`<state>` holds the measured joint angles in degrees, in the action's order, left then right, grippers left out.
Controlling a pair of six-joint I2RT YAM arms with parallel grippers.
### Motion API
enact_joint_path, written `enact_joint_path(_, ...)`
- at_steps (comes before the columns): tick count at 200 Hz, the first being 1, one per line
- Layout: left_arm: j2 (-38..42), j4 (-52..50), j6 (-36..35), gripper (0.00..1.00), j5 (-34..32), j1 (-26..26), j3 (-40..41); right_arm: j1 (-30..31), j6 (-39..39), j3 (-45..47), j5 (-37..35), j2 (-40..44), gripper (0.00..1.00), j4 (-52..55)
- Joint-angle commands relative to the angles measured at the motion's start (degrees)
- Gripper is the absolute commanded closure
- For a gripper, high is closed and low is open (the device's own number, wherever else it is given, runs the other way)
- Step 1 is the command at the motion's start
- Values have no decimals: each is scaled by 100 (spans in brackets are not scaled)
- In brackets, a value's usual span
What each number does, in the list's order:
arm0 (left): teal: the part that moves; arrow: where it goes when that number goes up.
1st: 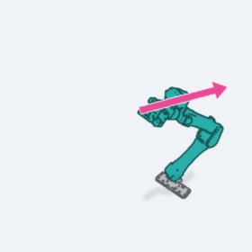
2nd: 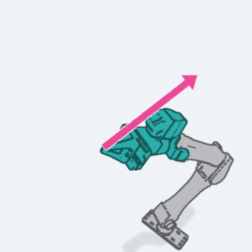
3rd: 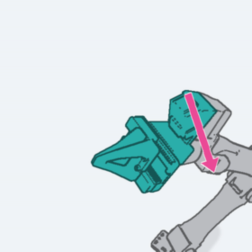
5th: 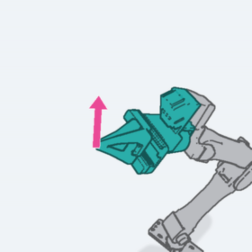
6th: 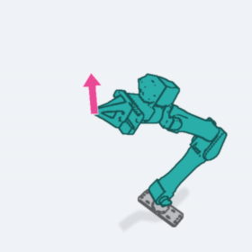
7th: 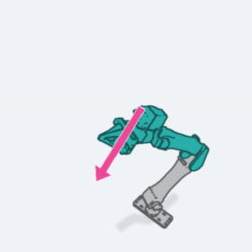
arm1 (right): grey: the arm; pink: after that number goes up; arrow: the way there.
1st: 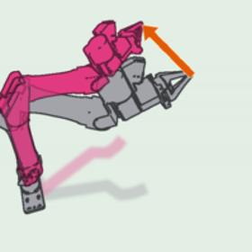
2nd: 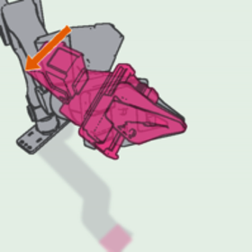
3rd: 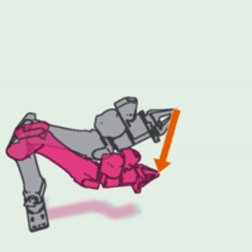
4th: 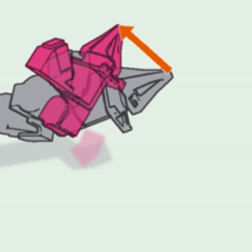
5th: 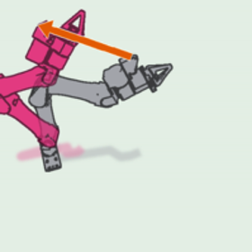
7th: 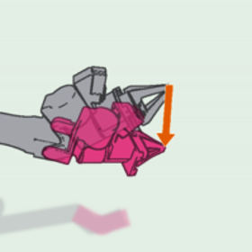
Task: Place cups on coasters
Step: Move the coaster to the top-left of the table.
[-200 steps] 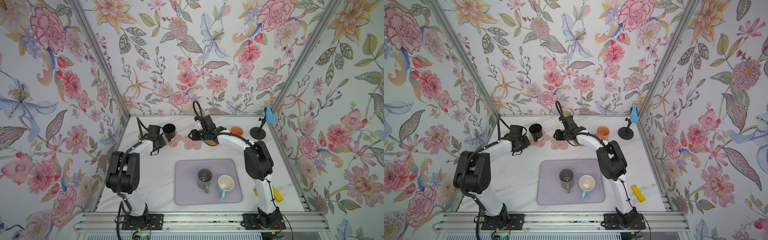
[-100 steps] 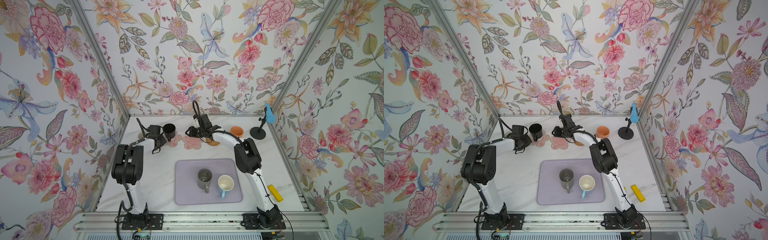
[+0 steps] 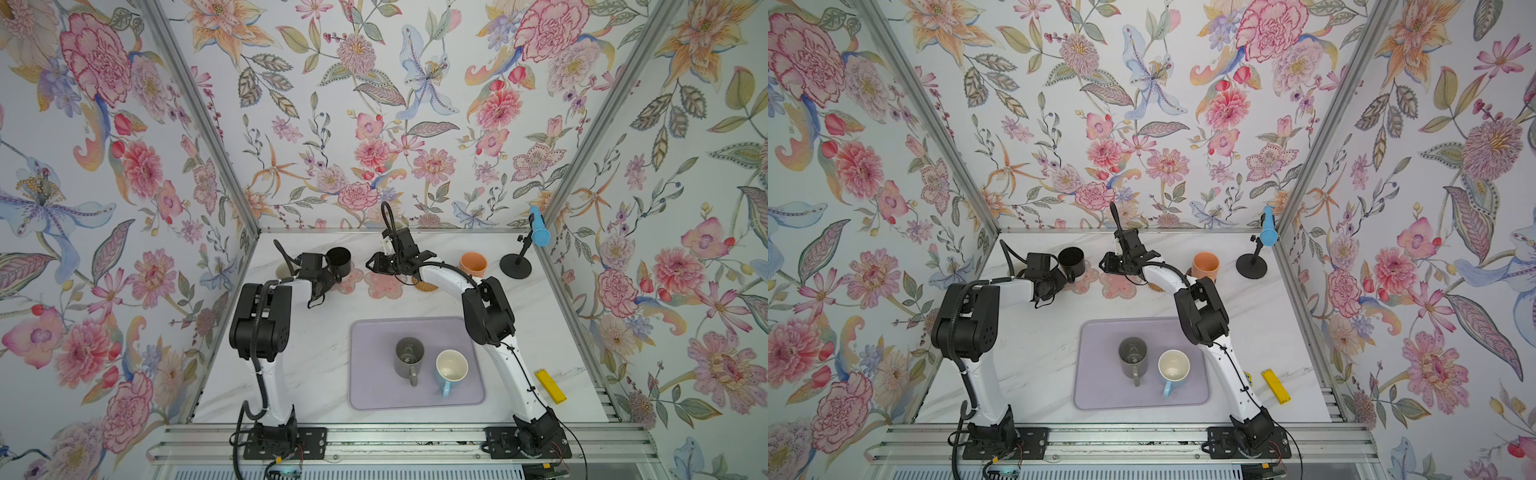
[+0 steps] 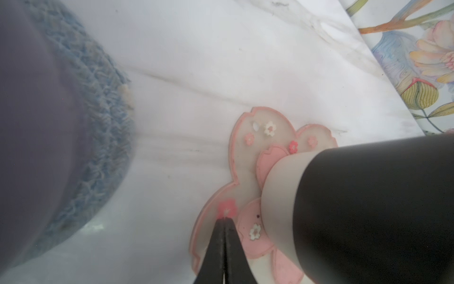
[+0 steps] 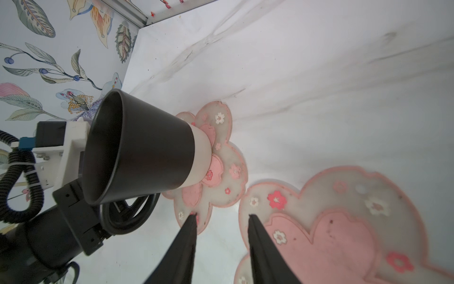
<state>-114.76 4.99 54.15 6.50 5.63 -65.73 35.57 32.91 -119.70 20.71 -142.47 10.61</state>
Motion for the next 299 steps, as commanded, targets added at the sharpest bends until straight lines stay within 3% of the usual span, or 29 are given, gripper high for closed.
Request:
enact_joint_path(1, -187, 20, 144, 95, 143, -36, 78, 68, 120, -167, 30, -197, 63, -87)
enact_joint_path(18, -175, -213, 106, 100, 89, -36, 66, 74, 148, -146, 32, -209, 63, -90)
enact_joint_path(71, -92, -968, -44, 100, -7, -20, 255, 83, 151, -122, 29, -202, 62, -86)
enact_joint_path(208, 400, -995, -9, 100, 164, 17, 1049, 110, 119, -74, 144, -224, 61, -191)
enact_joint_path(276, 494, -1463, -335, 100, -11, 274, 621, 109, 118, 182, 127, -56, 61, -200)
enact_joint_path(299, 565, -1482, -369, 94, -115, 290, 482, 98, 45, 292, 142, 63, 61, -198)
